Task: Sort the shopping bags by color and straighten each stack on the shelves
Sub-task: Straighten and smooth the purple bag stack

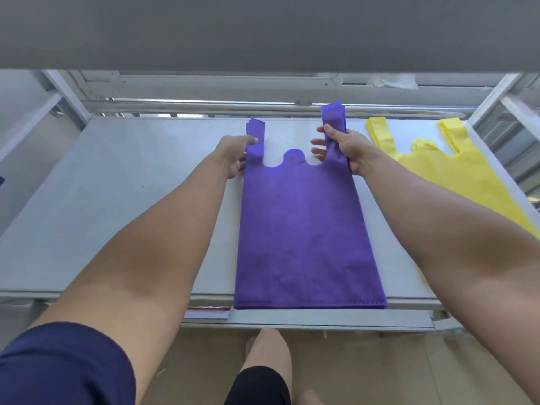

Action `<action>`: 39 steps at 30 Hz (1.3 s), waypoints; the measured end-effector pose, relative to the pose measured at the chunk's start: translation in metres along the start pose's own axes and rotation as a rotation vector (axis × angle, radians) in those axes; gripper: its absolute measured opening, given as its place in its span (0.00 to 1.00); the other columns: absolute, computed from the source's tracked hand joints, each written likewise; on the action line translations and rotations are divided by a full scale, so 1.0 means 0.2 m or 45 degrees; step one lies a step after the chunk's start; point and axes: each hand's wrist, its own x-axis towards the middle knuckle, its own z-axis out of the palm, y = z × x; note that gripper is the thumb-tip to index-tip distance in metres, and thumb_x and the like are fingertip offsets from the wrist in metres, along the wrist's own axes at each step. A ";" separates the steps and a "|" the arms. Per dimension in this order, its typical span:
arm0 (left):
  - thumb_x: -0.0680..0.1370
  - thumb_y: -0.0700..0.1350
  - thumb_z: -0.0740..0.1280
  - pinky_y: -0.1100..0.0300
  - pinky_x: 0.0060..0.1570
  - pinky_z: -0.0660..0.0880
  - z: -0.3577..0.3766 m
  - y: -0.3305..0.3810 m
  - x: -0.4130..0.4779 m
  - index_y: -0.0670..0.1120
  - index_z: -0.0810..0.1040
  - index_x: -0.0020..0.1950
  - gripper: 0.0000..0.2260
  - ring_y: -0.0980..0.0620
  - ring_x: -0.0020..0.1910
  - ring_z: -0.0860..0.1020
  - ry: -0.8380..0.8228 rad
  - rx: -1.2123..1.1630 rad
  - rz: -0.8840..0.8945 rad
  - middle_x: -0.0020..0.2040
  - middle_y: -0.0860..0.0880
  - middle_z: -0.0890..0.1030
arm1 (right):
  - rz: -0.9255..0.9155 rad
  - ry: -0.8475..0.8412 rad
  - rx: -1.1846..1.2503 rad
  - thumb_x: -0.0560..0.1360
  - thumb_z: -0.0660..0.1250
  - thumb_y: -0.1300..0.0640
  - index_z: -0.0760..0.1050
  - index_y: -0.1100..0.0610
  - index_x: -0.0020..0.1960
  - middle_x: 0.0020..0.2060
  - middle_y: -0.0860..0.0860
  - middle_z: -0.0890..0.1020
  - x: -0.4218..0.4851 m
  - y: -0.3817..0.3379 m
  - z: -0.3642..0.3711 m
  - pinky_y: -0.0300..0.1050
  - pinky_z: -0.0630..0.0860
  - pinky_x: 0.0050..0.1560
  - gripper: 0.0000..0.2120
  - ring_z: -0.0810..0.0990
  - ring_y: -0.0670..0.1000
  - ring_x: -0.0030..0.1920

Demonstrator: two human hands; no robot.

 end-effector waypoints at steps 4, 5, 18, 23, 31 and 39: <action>0.78 0.35 0.70 0.54 0.40 0.84 -0.09 -0.02 -0.14 0.40 0.78 0.54 0.06 0.44 0.42 0.86 0.072 0.130 -0.026 0.54 0.39 0.85 | -0.025 0.257 -0.114 0.75 0.78 0.54 0.71 0.67 0.70 0.58 0.61 0.83 -0.03 0.03 0.00 0.51 0.85 0.49 0.30 0.86 0.56 0.49; 0.78 0.35 0.70 0.53 0.41 0.85 -0.10 -0.04 -0.21 0.40 0.77 0.55 0.07 0.44 0.43 0.87 0.043 0.162 -0.047 0.54 0.38 0.85 | -0.013 0.308 -0.225 0.74 0.79 0.53 0.69 0.66 0.73 0.61 0.58 0.80 -0.06 0.03 -0.01 0.51 0.83 0.51 0.34 0.84 0.55 0.53; 0.80 0.47 0.65 0.48 0.43 0.84 -0.13 -0.51 -0.98 0.47 0.77 0.54 0.06 0.43 0.43 0.86 0.148 0.528 -0.155 0.50 0.43 0.85 | 0.207 0.221 -0.866 0.78 0.74 0.57 0.64 0.56 0.74 0.44 0.55 0.81 -1.01 0.27 -0.17 0.53 0.83 0.47 0.30 0.83 0.53 0.41; 0.73 0.54 0.63 0.40 0.50 0.83 -0.17 -0.64 -1.08 0.51 0.83 0.48 0.12 0.44 0.44 0.86 0.172 0.606 -0.020 0.43 0.51 0.87 | 0.127 0.325 -0.824 0.76 0.75 0.56 0.67 0.53 0.74 0.45 0.54 0.87 -1.21 0.47 -0.15 0.52 0.82 0.49 0.30 0.87 0.53 0.45; 0.78 0.51 0.71 0.47 0.52 0.83 -0.14 -0.53 -0.97 0.51 0.83 0.52 0.06 0.50 0.46 0.86 0.290 0.592 0.158 0.45 0.52 0.87 | -0.035 0.420 -0.971 0.75 0.72 0.52 0.73 0.53 0.70 0.37 0.47 0.85 -1.08 0.45 -0.07 0.54 0.82 0.51 0.24 0.85 0.51 0.44; 0.78 0.45 0.73 0.56 0.51 0.80 -0.13 -0.50 -0.96 0.48 0.83 0.59 0.10 0.54 0.46 0.84 0.391 0.671 0.275 0.44 0.53 0.86 | -0.159 0.487 -1.112 0.77 0.71 0.53 0.74 0.54 0.70 0.39 0.47 0.83 -1.09 0.45 -0.02 0.42 0.72 0.42 0.22 0.82 0.48 0.45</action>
